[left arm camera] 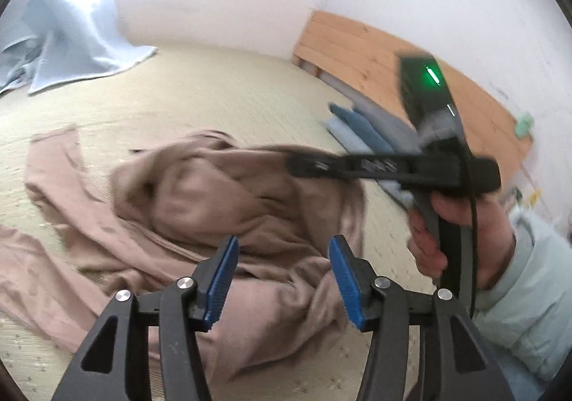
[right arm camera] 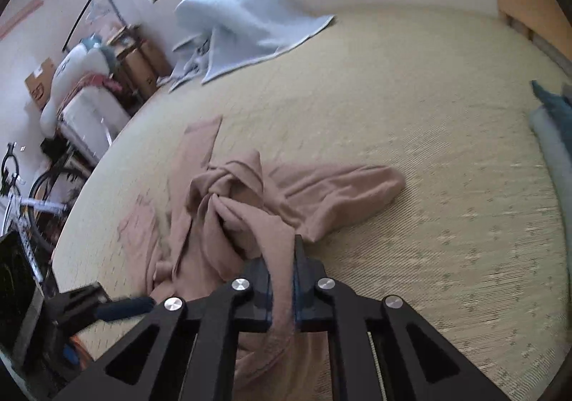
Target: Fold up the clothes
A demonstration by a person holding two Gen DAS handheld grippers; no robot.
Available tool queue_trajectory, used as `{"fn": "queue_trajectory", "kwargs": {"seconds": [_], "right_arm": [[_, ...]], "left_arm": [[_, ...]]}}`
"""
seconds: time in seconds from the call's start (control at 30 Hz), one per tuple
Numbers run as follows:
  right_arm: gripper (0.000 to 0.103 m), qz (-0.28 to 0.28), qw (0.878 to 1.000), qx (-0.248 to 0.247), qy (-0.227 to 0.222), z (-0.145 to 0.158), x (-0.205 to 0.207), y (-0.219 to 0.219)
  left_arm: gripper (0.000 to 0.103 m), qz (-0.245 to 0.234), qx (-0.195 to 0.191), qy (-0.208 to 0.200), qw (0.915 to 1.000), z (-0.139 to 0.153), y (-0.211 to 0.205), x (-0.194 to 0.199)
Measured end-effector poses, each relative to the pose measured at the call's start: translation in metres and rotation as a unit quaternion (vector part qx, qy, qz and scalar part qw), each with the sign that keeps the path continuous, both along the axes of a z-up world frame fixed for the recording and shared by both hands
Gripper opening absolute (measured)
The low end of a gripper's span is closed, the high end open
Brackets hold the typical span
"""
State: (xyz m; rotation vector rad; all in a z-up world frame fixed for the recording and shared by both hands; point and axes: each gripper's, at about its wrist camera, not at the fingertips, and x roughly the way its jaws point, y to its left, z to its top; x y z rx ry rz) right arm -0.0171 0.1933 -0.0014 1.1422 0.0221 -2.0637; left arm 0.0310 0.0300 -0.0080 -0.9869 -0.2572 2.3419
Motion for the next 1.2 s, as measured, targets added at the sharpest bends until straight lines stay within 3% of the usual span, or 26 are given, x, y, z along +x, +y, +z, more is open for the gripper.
{"fn": "queue_trajectory", "kwargs": {"seconds": [0.07, 0.13, 0.3, 0.5, 0.77, 1.07, 1.2], "right_arm": [[0.006, -0.020, 1.000, -0.008, 0.010, 0.006, -0.001, 0.008], [0.006, -0.040, 0.999, -0.016, 0.021, 0.011, -0.003, 0.017], [0.006, -0.083, 0.995, -0.027, 0.042, 0.021, -0.006, 0.037], [0.006, -0.117, 0.991, -0.025, 0.052, 0.025, -0.010, 0.062], [0.006, -0.115, 0.993, 0.016, 0.021, 0.006, -0.016, 0.085], [0.006, -0.064, 0.994, 0.083, -0.017, -0.030, -0.007, 0.101], [0.006, -0.053, 0.994, 0.090, -0.024, -0.038, -0.004, 0.110]], "left_arm": [[0.062, 0.029, 0.010, 0.000, 0.9995, 0.010, -0.021, 0.040], [0.062, 0.056, 0.018, -0.005, 0.9982, 0.010, -0.051, 0.052], [0.063, 0.113, 0.028, -0.036, 0.9926, -0.001, -0.077, 0.023], [0.063, 0.158, 0.029, -0.075, 0.9842, -0.028, -0.064, -0.018], [0.063, 0.145, 0.021, -0.088, 0.9852, -0.040, -0.007, -0.053], [0.063, 0.129, -0.016, -0.105, 0.9859, -0.058, 0.040, -0.071], [0.063, 0.129, -0.019, -0.108, 0.9855, -0.062, 0.052, -0.077]]}}
